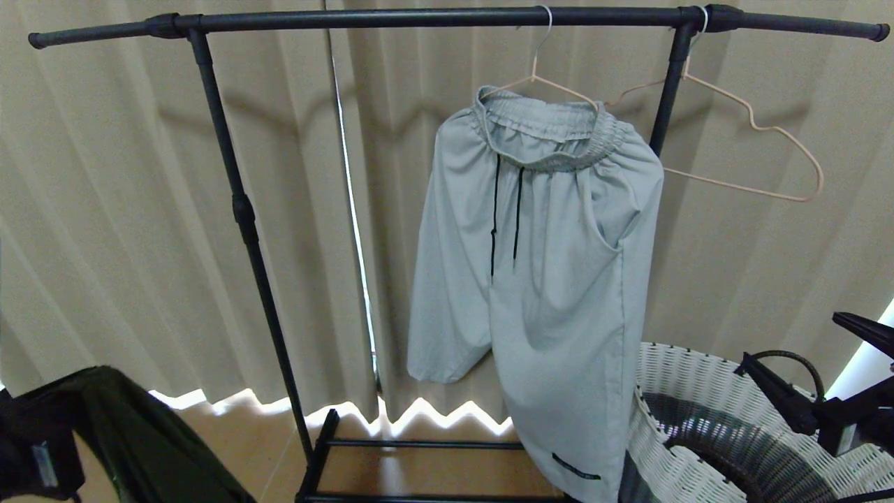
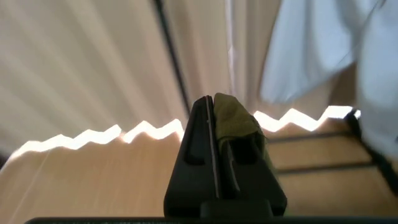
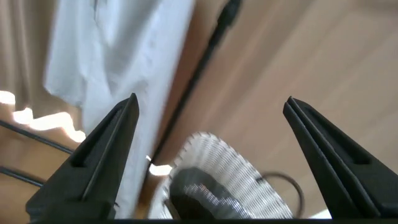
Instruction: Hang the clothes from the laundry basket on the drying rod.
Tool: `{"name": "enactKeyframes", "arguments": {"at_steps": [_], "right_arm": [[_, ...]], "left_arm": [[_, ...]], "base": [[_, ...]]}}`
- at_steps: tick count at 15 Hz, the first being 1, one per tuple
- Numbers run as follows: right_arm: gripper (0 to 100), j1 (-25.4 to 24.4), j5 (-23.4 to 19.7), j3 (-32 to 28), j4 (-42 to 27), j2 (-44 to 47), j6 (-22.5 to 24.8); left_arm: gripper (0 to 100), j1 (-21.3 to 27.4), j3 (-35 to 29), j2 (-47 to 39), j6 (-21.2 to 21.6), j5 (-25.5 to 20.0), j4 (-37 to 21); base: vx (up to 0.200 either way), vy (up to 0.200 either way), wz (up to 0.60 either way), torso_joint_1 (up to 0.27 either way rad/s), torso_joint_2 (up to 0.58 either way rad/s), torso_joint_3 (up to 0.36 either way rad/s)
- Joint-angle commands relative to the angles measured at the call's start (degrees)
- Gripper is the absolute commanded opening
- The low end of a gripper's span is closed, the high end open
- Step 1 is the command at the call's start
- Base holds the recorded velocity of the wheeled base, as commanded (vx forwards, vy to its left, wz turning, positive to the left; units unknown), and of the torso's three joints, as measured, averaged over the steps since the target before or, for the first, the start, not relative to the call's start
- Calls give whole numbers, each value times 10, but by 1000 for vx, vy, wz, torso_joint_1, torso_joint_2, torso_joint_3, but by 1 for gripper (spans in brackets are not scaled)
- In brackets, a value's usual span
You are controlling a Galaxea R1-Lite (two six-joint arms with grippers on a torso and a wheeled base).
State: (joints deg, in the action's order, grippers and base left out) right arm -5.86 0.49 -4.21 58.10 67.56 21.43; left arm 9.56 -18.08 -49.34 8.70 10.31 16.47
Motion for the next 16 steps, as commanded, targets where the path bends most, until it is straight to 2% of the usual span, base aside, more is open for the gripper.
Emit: {"name": "enactKeyframes", "arguments": {"at_steps": [1,3,4,8,9,11,16], "right_arm": [[100,27,-3,7,0,-1,-6],[100,34,-5,7,-1,1,-17],[100,34,-6,4,-5,5,-39],[100,33,-22,12,-5,4,-61],[100,32,-26,15,-7,4,-81],[100,31,-27,24,-7,6,-90],[100,31,-26,21,1,31,-101]], "left_arm": [[0,-22,30,170,-4,-4,-102],[0,-19,29,200,-1,-16,-128],[0,-20,23,200,0,-45,-128],[0,-20,19,200,-1,-114,-117],[0,-19,16,198,-1,-120,-92],[0,-19,13,183,0,-120,-69],[0,-14,14,151,1,-120,-42]], "base": [[0,0,0,0,0,0],[0,0,0,0,0,0],[0,0,0,0,0,0],[0,0,0,0,0,0],[0,0,0,27,-139,-124],[0,0,0,46,-322,-273],[0,0,0,102,-422,-340]]}}
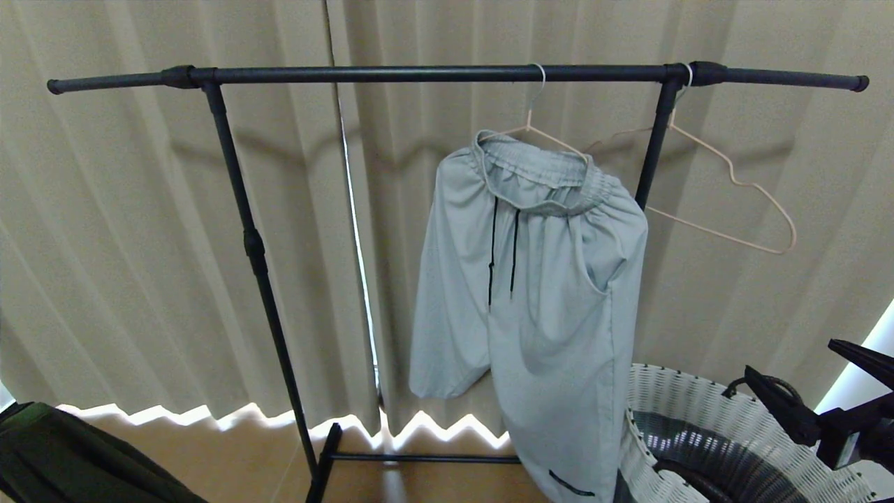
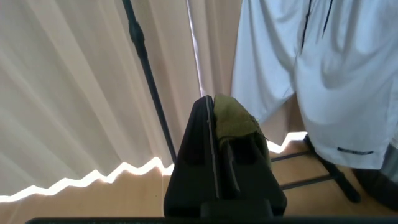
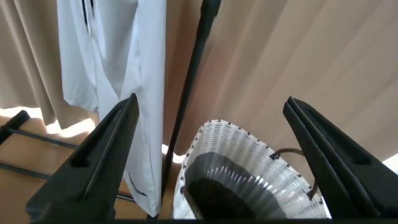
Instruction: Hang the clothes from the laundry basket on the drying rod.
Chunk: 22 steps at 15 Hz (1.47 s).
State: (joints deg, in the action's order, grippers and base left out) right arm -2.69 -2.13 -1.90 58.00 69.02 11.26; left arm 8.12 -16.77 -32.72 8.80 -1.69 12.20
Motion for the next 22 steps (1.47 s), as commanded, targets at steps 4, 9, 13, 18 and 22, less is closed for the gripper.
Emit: {"name": "enactKeyframes", "arguments": {"at_steps": [4,9,13,18,22], "right_arm": [[100,2,1,-23,1,18,-1],[100,1,-1,-8,1,16,-1],[100,1,-2,-12,1,19,2],[100,2,-55,-19,-27,-21,2],[100,25,-60,-129,-347,-118,-49]], "left_arm": [[0,1,2,-13,2,0,4],[0,4,8,-13,5,-1,5],[0,25,17,3,3,0,5],[0,25,13,6,4,1,15],[0,24,16,6,3,0,15]], "base": [[0,0,0,143,-460,-321],[0,0,0,171,-467,-303],[0,0,0,47,-114,-73],[0,0,0,0,0,0],[0,0,0,0,0,0]]}}
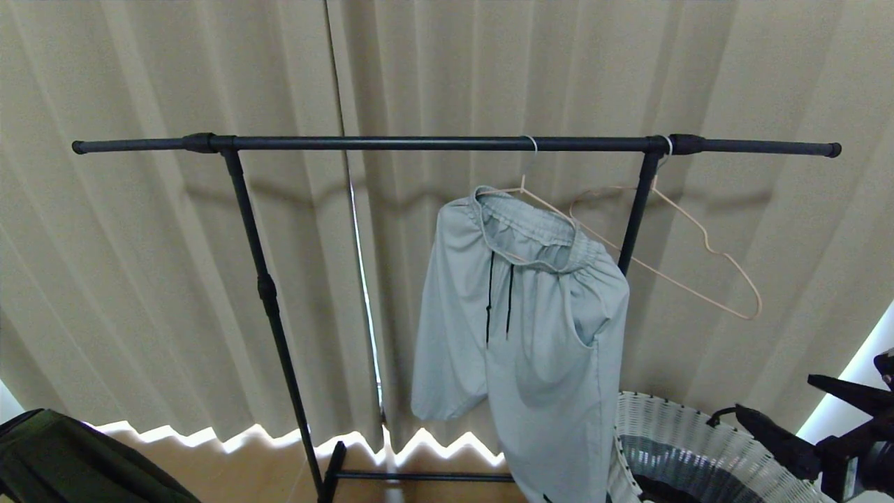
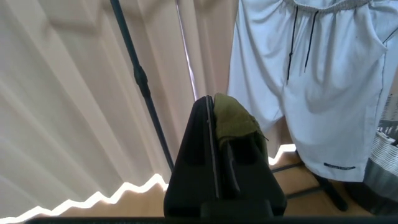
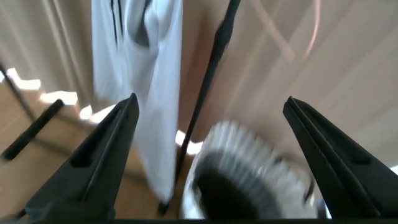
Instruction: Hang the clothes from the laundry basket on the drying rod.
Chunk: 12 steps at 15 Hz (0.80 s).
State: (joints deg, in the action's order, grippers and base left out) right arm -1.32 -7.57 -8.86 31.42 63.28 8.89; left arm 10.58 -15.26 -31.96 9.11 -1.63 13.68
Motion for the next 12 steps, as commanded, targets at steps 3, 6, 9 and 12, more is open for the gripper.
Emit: {"name": "enactKeyframes", "arguments": {"at_steps": [3,6,9,12], "right_arm": [[100,11,-25,-97,-152,-76,-75],[100,11,-23,-97,-152,-91,-74],[100,11,-23,-95,-154,-94,-73],[100,11,-23,-95,-154,-94,-73]], "left_arm": [[0,0,1,-5,3,1,0],[0,-1,3,-11,4,1,-3],[0,-1,16,-9,16,1,-2],[0,0,16,-8,17,1,-2]], "base": [[0,0,0,0,0,0],[0,0,0,0,0,0],[133,0,0,0,3,2],[200,0,0,6,-4,5]]}}
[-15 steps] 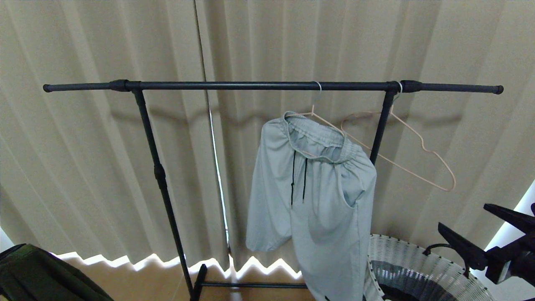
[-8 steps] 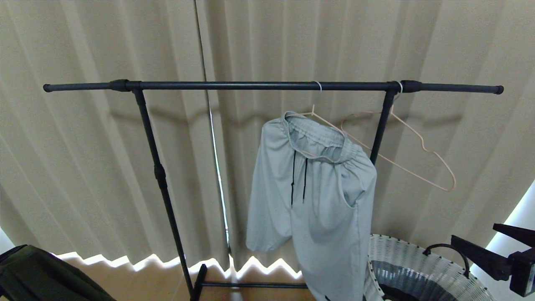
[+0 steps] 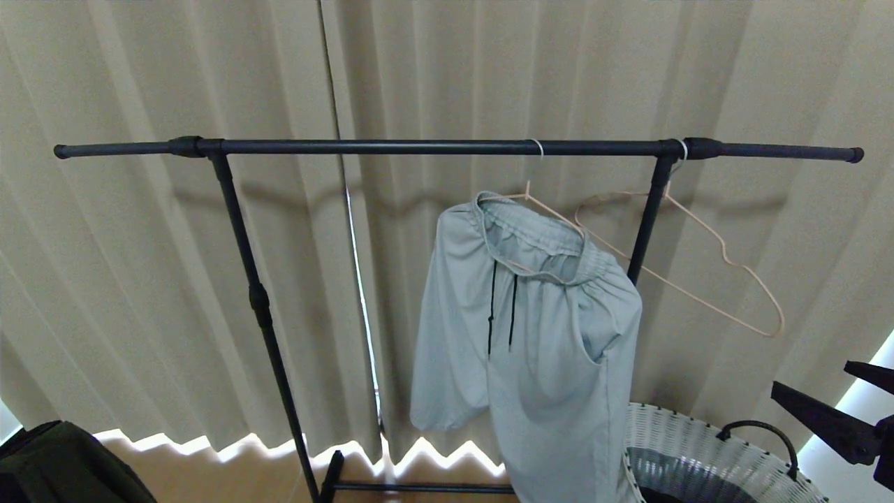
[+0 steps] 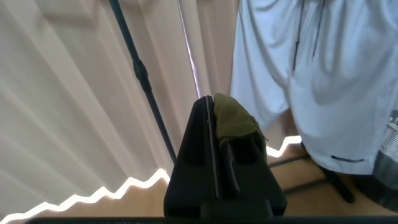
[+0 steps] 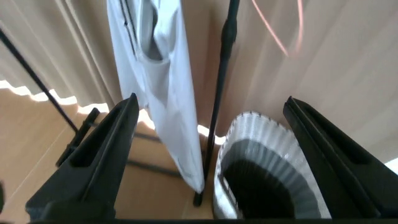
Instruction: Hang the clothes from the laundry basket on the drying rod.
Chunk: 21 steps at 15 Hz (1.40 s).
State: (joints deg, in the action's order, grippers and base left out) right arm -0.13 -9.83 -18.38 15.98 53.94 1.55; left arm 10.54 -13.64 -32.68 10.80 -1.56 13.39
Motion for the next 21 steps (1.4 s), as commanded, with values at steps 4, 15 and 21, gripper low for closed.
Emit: {"name": "enactKeyframes", "arguments": {"at_steps": [4,15,21], "right_arm": [[100,0,0,0,0,-1,0],[100,0,0,1,-2,-13,1],[100,0,0,0,-2,-12,1]], "left_arm": [[0,1,6,5,3,0,3],[0,0,5,19,16,0,3],[0,0,7,21,16,0,3]], "base": [[100,0,0,5,1,-1],[0,-18,0,1,1,1],[0,-167,0,4,1,-3]]}}
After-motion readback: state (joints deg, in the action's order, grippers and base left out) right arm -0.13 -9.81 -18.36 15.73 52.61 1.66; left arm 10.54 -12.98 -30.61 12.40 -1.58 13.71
